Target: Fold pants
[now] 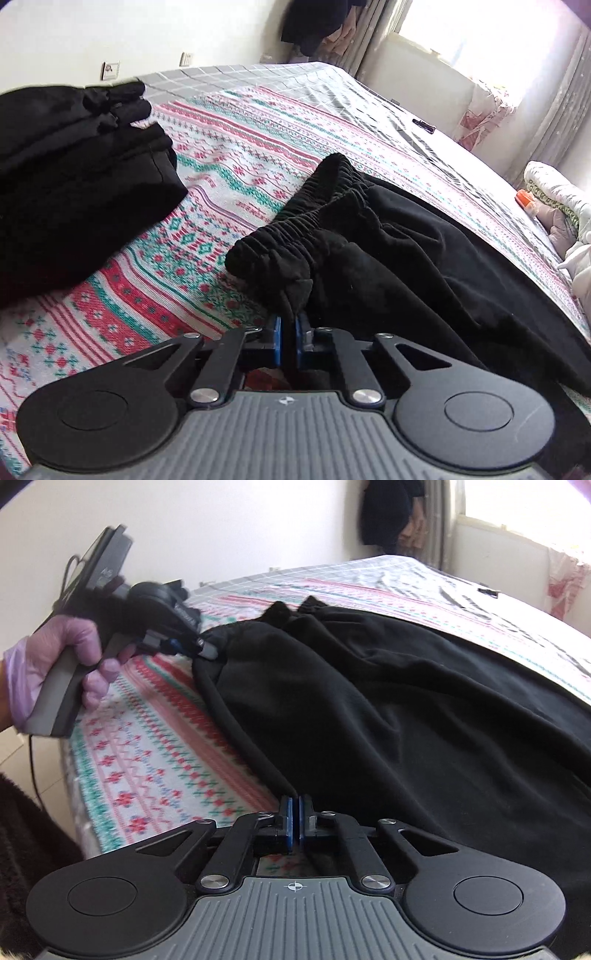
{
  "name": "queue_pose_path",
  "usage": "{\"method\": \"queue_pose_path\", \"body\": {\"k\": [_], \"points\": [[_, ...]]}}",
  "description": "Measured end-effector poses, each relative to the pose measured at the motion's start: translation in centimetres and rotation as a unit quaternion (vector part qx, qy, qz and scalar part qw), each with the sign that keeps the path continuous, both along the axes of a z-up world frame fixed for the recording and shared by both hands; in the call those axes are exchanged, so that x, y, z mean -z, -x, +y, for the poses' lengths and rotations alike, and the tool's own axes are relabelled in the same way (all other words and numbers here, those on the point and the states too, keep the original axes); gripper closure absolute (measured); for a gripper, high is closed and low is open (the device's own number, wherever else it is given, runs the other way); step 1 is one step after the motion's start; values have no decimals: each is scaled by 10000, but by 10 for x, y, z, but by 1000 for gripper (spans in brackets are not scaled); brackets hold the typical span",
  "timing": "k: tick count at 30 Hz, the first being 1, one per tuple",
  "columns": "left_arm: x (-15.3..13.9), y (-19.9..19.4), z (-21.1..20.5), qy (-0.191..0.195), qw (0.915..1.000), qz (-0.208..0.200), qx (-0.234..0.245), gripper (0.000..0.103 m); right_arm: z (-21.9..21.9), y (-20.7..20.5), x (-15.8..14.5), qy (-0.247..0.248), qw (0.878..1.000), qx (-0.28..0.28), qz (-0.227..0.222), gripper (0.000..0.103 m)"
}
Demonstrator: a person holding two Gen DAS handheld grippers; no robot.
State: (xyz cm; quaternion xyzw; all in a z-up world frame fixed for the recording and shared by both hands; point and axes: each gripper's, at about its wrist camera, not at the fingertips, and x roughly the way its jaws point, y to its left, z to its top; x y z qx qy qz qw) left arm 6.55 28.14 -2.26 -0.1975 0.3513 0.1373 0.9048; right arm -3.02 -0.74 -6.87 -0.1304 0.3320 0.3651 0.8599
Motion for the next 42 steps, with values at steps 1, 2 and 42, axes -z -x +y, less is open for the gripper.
{"method": "queue_pose_path", "body": {"k": [1,2,42], "points": [[-5,4,1,-134,9999,-37,-8,83,0,5,-3,-17,9999,-101,26,100],[-9,8,2,-213,9998,-51,-10,83,2,10,-5,-19,9998,-208,38,100],[2,37,-228,-1038,9403,34,3242,5,-212,11,-44,-95,9676,2500,334,29]]}}
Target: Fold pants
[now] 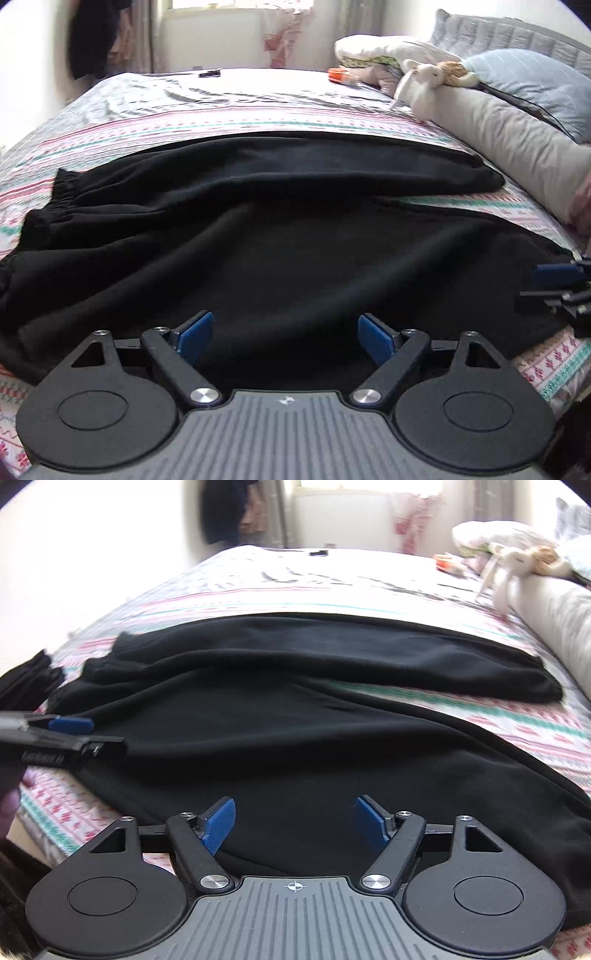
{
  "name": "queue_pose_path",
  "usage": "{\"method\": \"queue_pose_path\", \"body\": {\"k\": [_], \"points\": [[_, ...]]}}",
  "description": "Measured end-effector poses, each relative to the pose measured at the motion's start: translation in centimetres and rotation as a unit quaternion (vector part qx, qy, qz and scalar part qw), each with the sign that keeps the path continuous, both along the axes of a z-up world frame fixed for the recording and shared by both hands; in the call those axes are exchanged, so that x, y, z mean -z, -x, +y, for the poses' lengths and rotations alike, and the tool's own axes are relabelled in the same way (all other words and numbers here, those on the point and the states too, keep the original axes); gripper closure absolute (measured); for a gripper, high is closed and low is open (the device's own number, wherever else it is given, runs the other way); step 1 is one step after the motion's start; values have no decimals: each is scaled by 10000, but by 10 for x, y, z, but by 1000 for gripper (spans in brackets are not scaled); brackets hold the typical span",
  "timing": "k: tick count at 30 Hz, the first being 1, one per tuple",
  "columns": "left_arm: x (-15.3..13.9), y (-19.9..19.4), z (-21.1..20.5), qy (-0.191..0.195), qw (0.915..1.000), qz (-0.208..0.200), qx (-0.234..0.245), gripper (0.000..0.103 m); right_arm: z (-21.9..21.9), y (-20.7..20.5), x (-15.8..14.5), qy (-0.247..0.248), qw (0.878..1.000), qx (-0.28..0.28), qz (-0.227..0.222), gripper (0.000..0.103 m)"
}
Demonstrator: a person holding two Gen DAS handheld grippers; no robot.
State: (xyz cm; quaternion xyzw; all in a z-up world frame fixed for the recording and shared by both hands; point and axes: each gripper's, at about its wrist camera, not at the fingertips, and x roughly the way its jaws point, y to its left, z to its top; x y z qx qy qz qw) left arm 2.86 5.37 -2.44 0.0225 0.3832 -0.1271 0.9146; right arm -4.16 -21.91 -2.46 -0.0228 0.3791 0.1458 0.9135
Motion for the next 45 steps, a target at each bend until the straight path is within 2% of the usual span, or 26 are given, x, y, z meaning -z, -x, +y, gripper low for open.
{"method": "queue_pose_path", "body": {"k": [5,12,15,18,23,26,29,32,33,34,35,36,37,39,43,45], "points": [[7,1,-52,-92,9959,-97,891,3,-58,-11,-5,41,9979,639,133,25],[15,5,-125,54,9823,-160,1868,1,-133,-29,-22,312,9906,1324,111,19],[20,9,-154,111,9715,-318,2345,1,-167,-37,-19,426,9846,1695,69,19],[29,19,-183,-14,9592,-539,2776,1,-194,-44,-11,453,9768,2077,273,19],[41,31,-224,-245,9434,-675,3237,2,-229,-47,3,179,9665,2513,497,21],[44,33,-240,-209,9379,-707,3388,9,-245,-48,16,31,9605,2711,626,22],[47,34,-255,-245,9284,-672,3646,18,-259,-53,28,-62,9569,2804,746,31],[50,37,-263,-260,9246,-858,3703,26,-266,-57,38,-187,9542,2860,855,41],[50,37,-266,-259,9248,-878,3694,34,-265,-57,39,-149,9549,2873,738,50],[50,37,-266,-279,9255,-905,3668,45,-264,-58,38,-119,9558,2850,706,54],[51,37,-270,-332,9256,-952,3647,53,-263,-58,37,-112,9574,2810,650,70],[51,38,-272,-376,9244,-990,3666,74,-259,-59,35,-107,9591,2761,616,73],[51,38,-272,-382,9228,-1000,3702,85,-255,-59,33,-1,9589,2778,570,74],[46,44,-271,-275,9183,-1087,3796,86,-247,-57,26,242,9598,2772,360,78],[36,65,-273,-179,9007,-1262,4153,86,-238,-53,9,1052,9520,2873,25,78],[35,71,-276,-122,8983,-1199,4225,86,-234,-52,8,1424,9469,2883,-5,78]]}}
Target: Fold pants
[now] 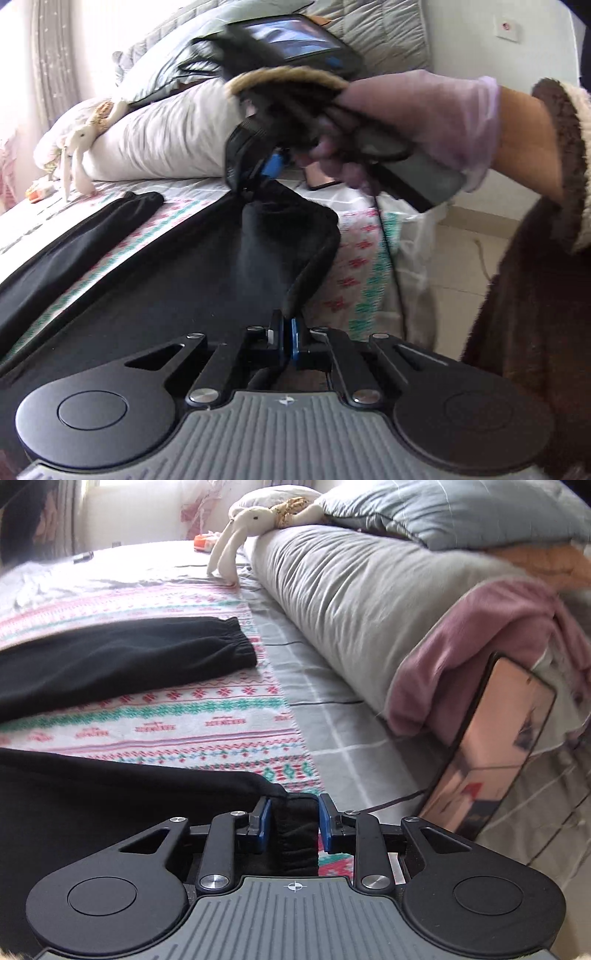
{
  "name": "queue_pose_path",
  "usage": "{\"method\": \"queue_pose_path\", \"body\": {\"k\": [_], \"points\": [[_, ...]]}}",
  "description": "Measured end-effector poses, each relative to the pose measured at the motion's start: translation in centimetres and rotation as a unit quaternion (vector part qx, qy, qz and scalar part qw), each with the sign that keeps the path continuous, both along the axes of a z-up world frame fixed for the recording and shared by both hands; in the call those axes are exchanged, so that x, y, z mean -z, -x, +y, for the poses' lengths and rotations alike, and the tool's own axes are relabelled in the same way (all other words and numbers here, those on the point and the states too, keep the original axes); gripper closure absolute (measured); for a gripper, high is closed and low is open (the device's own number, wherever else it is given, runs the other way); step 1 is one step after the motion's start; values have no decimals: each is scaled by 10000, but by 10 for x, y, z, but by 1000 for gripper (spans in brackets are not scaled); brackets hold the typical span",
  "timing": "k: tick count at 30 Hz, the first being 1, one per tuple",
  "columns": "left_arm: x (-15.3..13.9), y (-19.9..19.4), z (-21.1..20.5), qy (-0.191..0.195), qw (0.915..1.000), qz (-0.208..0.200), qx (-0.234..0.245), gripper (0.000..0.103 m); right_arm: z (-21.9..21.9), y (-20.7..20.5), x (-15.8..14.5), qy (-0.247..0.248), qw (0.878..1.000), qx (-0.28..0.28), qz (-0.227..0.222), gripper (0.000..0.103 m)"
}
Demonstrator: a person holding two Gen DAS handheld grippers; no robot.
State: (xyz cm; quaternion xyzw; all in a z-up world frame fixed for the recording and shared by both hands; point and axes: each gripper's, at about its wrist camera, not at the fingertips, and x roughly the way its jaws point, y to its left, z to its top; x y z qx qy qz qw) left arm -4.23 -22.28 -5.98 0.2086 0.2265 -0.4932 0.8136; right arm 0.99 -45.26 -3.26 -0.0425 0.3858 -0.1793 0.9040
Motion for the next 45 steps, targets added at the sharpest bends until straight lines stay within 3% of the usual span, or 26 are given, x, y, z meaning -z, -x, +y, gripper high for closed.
{"method": "queue_pose_path", "body": {"k": [2,5,8,10,12,13,16,19,24,27,32,38,42,45], "points": [[6,1,-5,-91,9999,124,-13,86,2,-2,6,267,9995,21,136,78],[14,-4,-6,-87,9991,401,-78,85,2,-10,25,296,9984,71,478,78],[6,-7,-1,35,9984,571,-40,61,10,-13,32,582,9965,3,594,72],[-1,-8,5,157,9985,529,-33,42,17,-11,25,719,9959,-74,538,63],[-8,-9,10,208,9987,464,-102,36,21,-7,16,831,9957,-120,392,38],[-12,-10,14,243,9984,481,-153,33,23,-6,11,842,9958,-148,316,35],[-21,-21,27,360,9966,616,-408,24,27,-3,-3,654,9975,-184,179,34],[-28,-36,43,352,9932,843,-728,22,33,-4,-15,260,9993,-268,59,32],[-48,-66,85,463,9814,991,-1580,14,59,-18,-30,-290,9976,-615,-92,23],[-60,-91,116,513,9678,1050,-2228,8,79,-30,-34,-502,9954,-808,-110,22],[-75,-137,167,467,9382,1487,-3089,2,123,-47,-34,-584,9906,-1231,-82,16],[-77,-165,221,677,9010,1492,-4017,0,184,-67,-25,-547,9817,-1821,58,13],[-66,-177,255,802,8639,1541,-4727,0,220,-79,-17,-370,9765,-2110,214,12],[-65,-189,276,708,8403,1505,-5159,0,237,-87,-10,-581,9731,-2209,290,9]]}}
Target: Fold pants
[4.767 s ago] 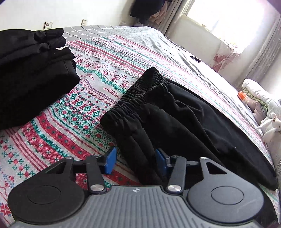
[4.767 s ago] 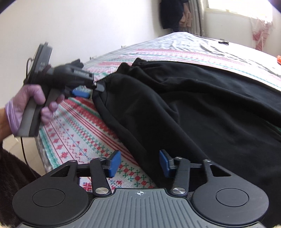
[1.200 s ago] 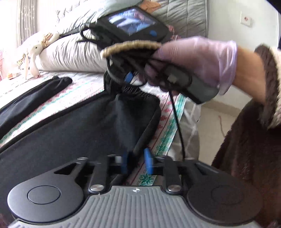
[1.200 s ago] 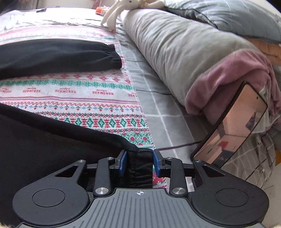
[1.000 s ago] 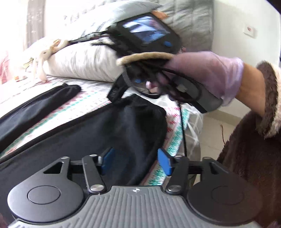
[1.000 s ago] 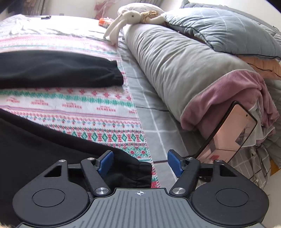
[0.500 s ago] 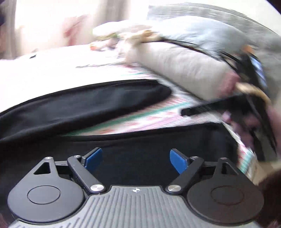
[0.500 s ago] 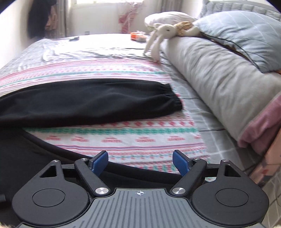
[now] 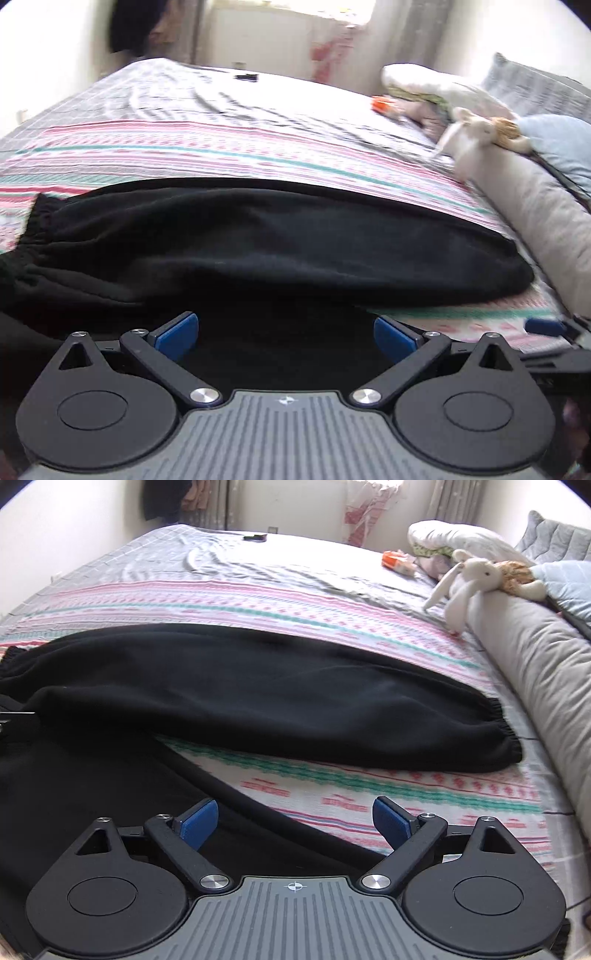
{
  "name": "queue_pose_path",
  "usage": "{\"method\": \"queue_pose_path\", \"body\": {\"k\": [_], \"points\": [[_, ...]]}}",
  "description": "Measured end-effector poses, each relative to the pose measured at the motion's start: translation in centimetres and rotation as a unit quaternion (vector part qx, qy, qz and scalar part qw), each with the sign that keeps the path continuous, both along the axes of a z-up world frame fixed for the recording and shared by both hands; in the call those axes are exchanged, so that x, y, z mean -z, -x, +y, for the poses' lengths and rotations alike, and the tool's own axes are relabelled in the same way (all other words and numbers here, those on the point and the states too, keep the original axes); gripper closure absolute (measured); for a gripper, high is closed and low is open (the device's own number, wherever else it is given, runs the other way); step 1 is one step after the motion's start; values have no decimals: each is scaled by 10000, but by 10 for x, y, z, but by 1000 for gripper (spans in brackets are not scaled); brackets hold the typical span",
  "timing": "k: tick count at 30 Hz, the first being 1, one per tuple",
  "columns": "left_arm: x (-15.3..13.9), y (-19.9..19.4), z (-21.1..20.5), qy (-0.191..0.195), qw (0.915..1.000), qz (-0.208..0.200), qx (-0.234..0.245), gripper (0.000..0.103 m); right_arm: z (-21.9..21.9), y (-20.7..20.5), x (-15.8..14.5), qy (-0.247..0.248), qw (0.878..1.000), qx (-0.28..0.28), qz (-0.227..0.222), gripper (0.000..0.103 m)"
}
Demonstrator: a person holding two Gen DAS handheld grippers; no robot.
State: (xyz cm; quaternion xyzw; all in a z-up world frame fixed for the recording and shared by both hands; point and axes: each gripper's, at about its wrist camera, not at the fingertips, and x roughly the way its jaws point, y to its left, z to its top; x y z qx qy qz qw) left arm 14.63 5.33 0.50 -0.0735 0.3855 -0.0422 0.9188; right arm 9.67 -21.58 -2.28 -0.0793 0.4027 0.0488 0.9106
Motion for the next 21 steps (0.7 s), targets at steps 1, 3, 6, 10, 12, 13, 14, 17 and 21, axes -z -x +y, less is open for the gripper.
{"method": "queue_pose_path", "body": {"k": [1,3,6,10,12,13,14,17,21], "points": [[-2,-2,8,-45,9999,-21,-146,0,4,-2,3,-121,9999,-40,78,8],[-3,-7,23,-128,9989,-145,-439,0,14,-11,11,-332,9989,-164,274,7],[-2,-16,42,-240,9963,-225,-788,0,34,-30,15,-431,9977,-353,377,7],[5,-21,66,-217,9939,-196,-1064,0,70,-65,-2,-435,9964,-713,116,6],[12,-24,82,-25,9919,-219,-1253,0,98,-84,-9,-320,9939,-1054,-16,5],[14,-23,91,100,9906,-202,-1346,0,112,-94,-10,-219,9922,-1223,-80,5],[16,-27,98,247,9893,-186,-1423,0,126,-104,-12,-122,9904,-1371,-113,5],[17,-26,118,664,9848,-304,-1577,0,166,-129,-11,89,9851,-1713,-155,5],[16,-30,127,956,9808,-342,-1663,10,208,-165,-8,115,9797,-1993,-207,5]]}}
